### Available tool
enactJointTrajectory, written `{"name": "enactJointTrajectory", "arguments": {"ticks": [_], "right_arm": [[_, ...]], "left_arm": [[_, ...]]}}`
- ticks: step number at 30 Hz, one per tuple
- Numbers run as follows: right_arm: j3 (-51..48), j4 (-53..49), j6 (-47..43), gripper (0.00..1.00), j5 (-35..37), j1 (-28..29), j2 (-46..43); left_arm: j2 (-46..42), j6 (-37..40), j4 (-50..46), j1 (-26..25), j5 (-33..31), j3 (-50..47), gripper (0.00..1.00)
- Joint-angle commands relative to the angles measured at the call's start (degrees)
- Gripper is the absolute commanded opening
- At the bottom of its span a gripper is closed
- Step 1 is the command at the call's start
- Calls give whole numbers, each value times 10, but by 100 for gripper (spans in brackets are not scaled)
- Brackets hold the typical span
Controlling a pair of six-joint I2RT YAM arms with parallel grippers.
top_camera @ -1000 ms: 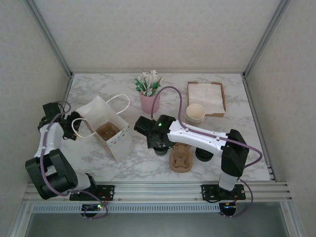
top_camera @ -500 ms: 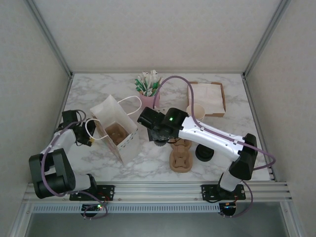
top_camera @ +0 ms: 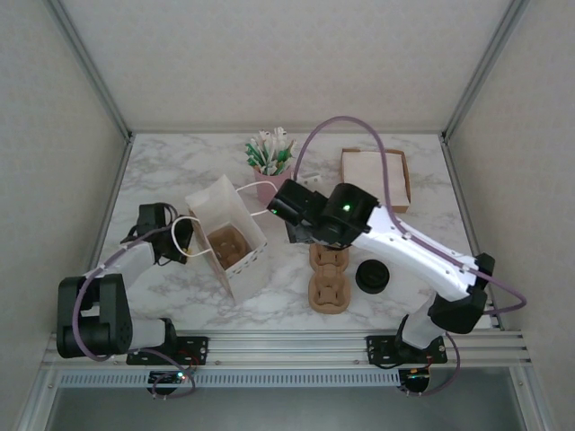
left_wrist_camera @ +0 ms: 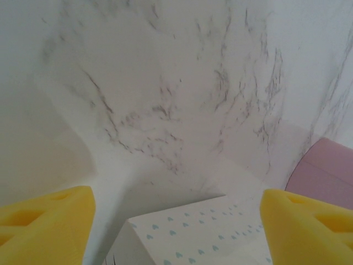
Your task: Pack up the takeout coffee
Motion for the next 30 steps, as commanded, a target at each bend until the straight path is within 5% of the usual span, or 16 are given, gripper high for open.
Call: {"name": "enactJointTrajectory", "arguments": {"ticks": [1, 9, 20, 30], "right_arm": [[47, -39, -38, 66, 38, 0, -25], [180, -45, -117, 64, 42, 17, -10], [362, -35, -164, 63, 5, 62, 96], [421, -16, -179, 63, -37, 102, 163]], "left_arm": [[2, -37, 45, -23, -24, -5, 78], [-14, -48, 42, -48, -48, 7, 78], [-155, 19, -199, -23, -191, 42, 79], [-310, 9, -301, -19, -212, 10, 63]]}}
